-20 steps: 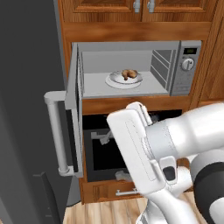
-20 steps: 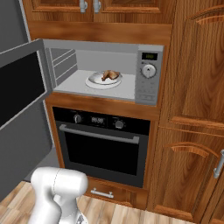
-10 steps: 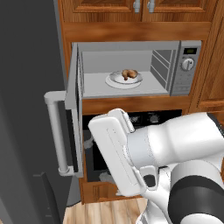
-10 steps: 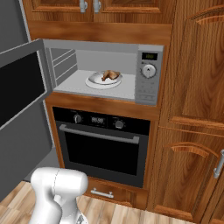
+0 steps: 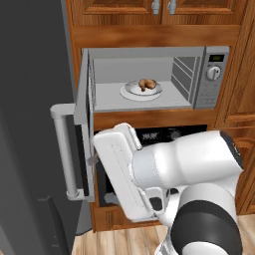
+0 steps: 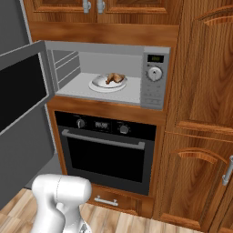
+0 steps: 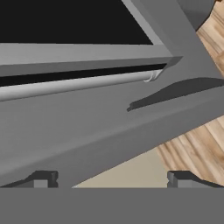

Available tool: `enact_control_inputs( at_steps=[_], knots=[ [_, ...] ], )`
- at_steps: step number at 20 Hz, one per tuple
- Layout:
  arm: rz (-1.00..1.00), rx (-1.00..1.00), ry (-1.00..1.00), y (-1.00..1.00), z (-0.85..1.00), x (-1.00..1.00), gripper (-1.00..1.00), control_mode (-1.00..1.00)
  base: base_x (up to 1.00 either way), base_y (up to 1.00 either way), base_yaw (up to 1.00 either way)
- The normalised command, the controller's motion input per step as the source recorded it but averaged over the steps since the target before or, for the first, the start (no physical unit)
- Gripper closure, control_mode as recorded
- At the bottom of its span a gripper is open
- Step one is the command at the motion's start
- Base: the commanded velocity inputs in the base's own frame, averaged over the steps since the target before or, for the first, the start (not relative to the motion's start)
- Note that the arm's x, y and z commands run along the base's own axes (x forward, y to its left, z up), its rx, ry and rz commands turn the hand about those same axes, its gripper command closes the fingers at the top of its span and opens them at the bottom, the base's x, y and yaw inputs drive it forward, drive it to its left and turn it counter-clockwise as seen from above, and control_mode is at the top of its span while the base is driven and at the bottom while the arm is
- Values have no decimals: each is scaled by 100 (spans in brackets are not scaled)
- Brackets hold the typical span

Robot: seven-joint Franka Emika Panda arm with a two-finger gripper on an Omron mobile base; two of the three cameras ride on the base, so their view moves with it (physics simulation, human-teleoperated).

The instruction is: Transport the chicken drumstick from the fridge to the microwave and turn on the microwave.

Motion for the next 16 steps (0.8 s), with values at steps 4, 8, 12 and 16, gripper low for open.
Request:
enact_control_inputs(
  at_steps=[4, 8, 12, 16],
  knots=[
    [-4, 0, 0, 18, -6, 14, -100, -100, 0, 0, 0],
    [-6, 0, 0, 17, -2, 16, -100, -100, 0, 0, 0],
    [-5, 0, 0, 8, 0, 16, -100, -100, 0, 0, 0],
    [-5, 0, 0, 1, 0, 15, -100, -100, 0, 0, 0]
  ],
)
